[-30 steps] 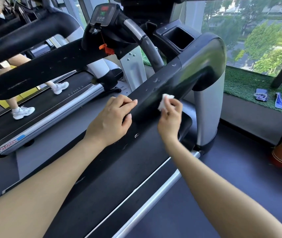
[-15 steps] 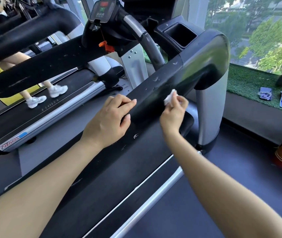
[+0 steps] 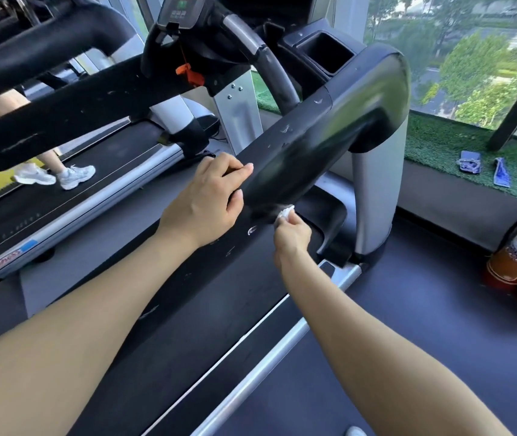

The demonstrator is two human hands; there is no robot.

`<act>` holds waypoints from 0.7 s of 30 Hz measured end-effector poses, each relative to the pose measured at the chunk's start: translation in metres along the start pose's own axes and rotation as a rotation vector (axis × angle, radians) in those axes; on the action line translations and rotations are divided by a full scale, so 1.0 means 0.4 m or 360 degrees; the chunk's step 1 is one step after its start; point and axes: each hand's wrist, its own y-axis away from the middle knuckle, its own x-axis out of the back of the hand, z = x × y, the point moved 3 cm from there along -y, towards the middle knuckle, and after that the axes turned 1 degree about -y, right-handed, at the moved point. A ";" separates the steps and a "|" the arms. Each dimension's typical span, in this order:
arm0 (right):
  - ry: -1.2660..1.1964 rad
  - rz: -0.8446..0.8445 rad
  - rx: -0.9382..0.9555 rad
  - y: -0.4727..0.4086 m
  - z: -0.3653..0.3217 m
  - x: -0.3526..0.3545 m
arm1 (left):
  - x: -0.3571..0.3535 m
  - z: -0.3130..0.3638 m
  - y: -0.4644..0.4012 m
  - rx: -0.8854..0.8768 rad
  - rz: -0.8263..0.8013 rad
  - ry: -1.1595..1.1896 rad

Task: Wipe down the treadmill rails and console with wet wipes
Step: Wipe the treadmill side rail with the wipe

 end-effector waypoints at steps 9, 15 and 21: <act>0.0018 -0.0119 -0.0053 0.207 0.113 -0.045 | 0.013 0.006 -0.001 -0.0059 -0.0127 -0.0061; -0.0067 -0.0213 -0.0062 0.210 0.108 -0.056 | 0.075 0.003 0.080 -0.0169 -0.0156 -0.0289; -0.0416 0.0041 0.0001 0.030 -0.022 -0.023 | 0.079 -0.046 0.145 -0.0166 -0.0172 -0.0263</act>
